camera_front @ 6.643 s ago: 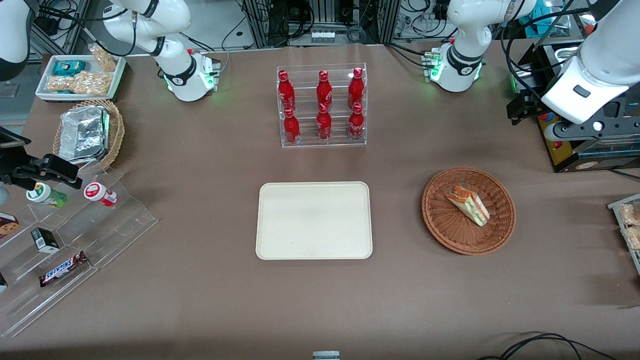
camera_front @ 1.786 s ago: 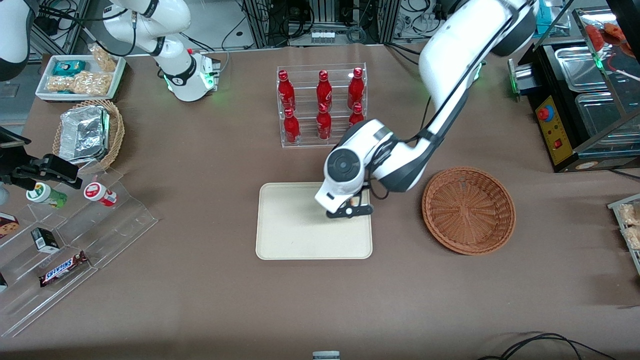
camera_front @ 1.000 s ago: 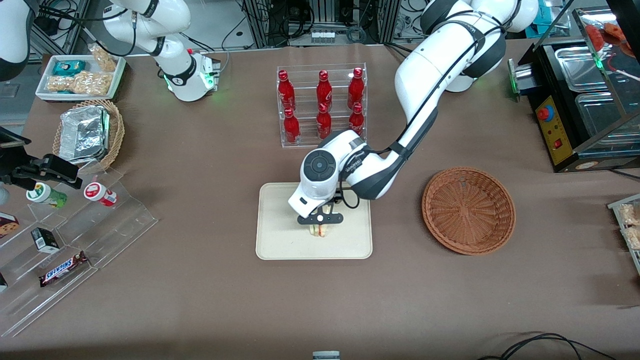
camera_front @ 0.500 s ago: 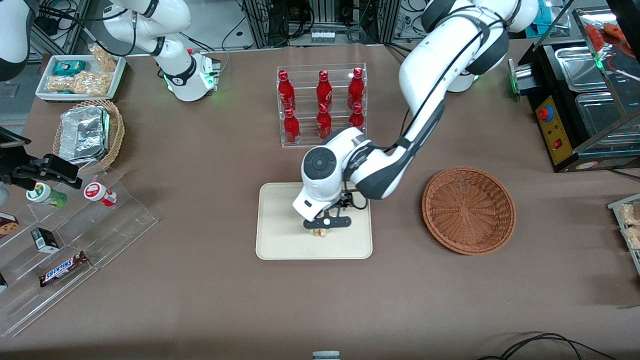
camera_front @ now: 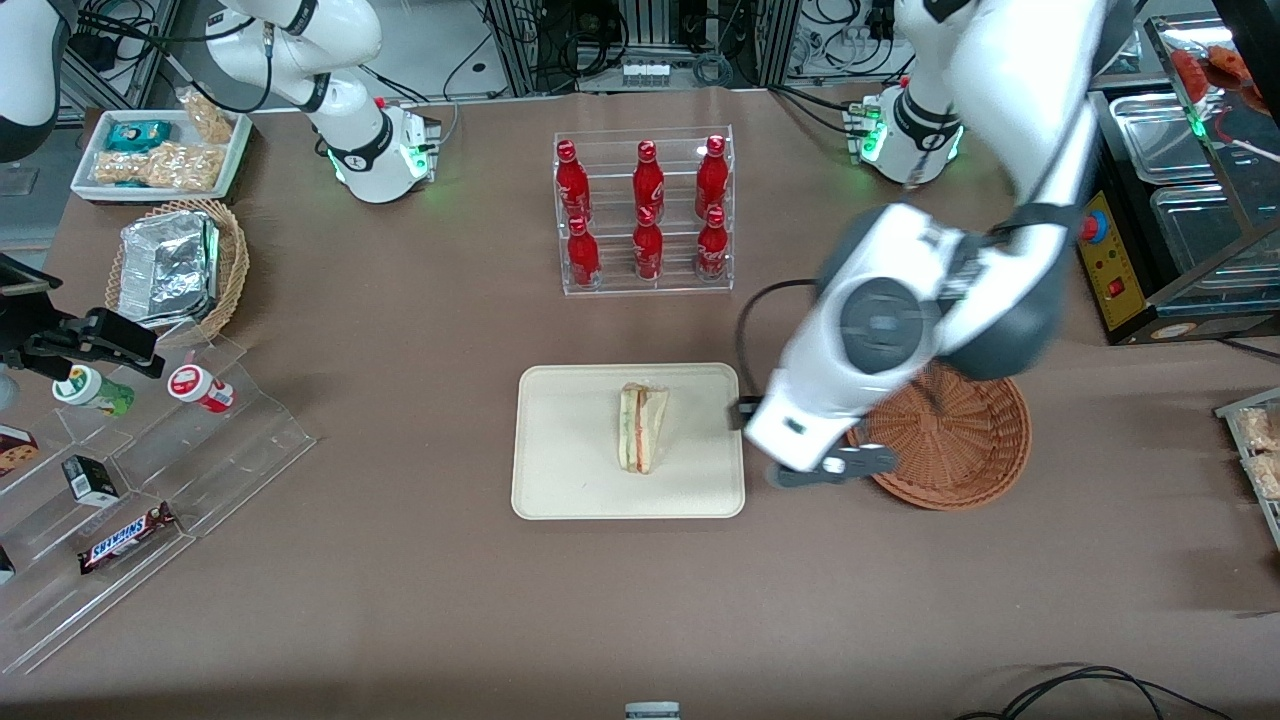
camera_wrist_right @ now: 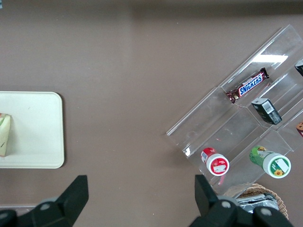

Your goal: Place sandwich from basket to tray

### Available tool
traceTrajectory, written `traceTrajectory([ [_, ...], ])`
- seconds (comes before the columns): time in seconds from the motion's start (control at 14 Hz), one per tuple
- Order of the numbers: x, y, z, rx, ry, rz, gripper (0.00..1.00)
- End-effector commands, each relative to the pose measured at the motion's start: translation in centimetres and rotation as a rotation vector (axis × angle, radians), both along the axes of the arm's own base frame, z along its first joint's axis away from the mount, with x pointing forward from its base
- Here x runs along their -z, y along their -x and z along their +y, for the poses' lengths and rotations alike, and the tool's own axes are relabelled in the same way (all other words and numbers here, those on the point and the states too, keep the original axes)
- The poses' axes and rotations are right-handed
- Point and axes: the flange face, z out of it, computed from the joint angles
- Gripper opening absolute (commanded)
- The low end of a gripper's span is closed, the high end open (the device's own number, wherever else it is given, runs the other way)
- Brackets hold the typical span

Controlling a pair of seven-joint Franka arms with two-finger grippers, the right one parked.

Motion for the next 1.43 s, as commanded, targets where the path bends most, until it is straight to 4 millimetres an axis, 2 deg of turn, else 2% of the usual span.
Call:
traceTrajectory([
  [0.0,-2.0,-0.3,5.7,-0.014,0.037,0.057,1.0],
  [0.07,-3.0,-0.3,8.2,-0.034,0.025,0.078,1.0],
  [0.21,-3.2,-0.9,13.8,-0.026,0.017,0.129,1.0],
  [0.43,-5.2,0.5,19.6,-0.056,-0.02,0.193,1.0],
  [0.5,-5.6,1.6,20.6,-0.07,-0.037,0.202,1.0],
  [0.64,-6.3,4.3,21.5,-0.087,-0.075,0.188,1.0],
  [0.79,-6.4,8.0,21.3,-0.079,-0.118,0.16,1.0],
  [0.86,-7.2,9.6,21.5,-0.029,-0.124,0.146,1.0],
  [1.07,-10.8,11.3,23.8,0.106,-0.113,0.163,1.0],
  [1.21,-12.9,12.3,23.4,0.113,-0.107,0.127,1.0],
  [1.36,-14.5,12.5,23.7,0.102,-0.109,0.102,1.0],
])
